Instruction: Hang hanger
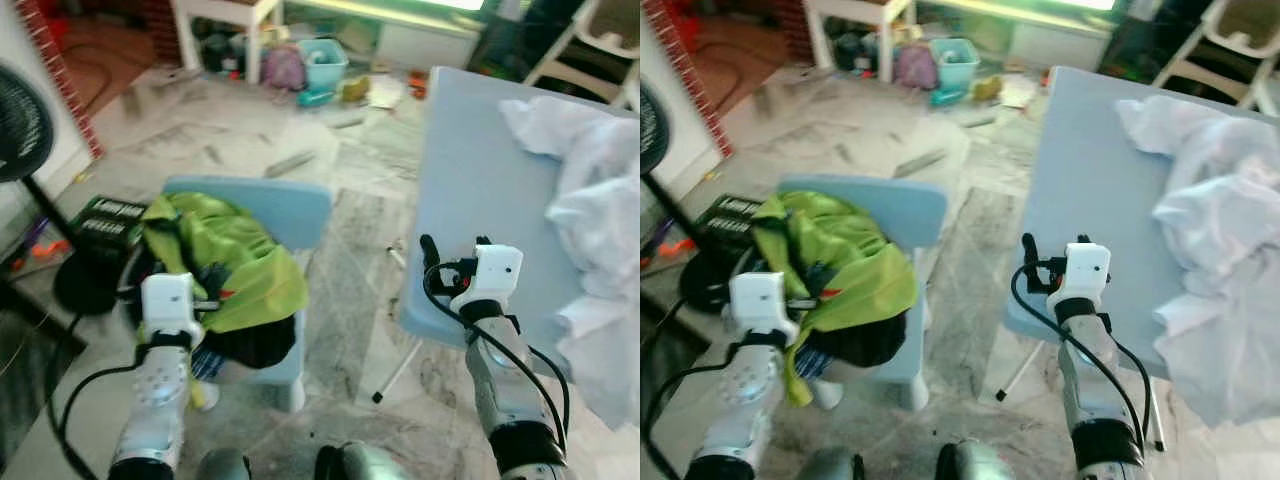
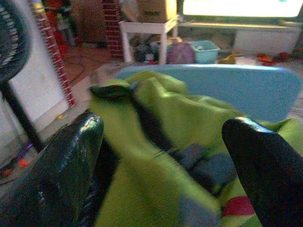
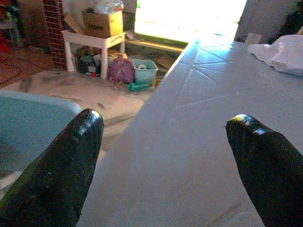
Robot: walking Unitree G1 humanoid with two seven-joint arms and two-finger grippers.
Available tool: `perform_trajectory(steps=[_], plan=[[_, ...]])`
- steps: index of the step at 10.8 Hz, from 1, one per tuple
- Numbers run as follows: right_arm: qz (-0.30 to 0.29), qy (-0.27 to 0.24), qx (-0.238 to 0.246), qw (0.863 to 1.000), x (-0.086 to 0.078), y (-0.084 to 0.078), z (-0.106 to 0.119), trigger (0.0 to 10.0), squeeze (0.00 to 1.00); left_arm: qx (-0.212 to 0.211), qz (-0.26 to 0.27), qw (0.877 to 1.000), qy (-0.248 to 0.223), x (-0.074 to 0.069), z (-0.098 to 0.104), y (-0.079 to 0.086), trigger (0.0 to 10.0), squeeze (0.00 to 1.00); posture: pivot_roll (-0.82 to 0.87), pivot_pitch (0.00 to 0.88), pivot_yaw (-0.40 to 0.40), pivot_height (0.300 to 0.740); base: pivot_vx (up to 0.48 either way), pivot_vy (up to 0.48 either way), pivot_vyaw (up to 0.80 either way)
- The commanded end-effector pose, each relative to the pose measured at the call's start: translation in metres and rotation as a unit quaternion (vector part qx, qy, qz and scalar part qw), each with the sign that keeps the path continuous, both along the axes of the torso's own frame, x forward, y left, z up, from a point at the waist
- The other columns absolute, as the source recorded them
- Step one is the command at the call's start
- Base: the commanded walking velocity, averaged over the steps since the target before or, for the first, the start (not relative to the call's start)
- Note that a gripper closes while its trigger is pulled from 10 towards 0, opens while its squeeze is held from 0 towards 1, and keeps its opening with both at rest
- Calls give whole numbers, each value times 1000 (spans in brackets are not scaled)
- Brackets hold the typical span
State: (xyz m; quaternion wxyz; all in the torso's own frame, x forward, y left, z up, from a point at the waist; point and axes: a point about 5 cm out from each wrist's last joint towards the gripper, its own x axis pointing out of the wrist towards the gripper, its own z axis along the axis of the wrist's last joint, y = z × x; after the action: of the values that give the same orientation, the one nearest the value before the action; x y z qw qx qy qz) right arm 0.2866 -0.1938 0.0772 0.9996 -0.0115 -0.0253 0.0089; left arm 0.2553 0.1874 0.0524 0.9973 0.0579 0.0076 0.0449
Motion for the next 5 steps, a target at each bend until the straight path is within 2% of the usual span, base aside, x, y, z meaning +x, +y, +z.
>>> perform_trajectory(steps=[1,5], plan=[[0,5,-7,1000,-4,-5,-1,10000,8,-6,5,1000,0,-1,1,-3,10000,0,81,141,-101,740,0,0,0],[10,4,-12,1000,-1,0,3,10000,0,-16,1,1000,8,-5,-1,-11,10000,0,81,150,-105,740,0,0,0]])
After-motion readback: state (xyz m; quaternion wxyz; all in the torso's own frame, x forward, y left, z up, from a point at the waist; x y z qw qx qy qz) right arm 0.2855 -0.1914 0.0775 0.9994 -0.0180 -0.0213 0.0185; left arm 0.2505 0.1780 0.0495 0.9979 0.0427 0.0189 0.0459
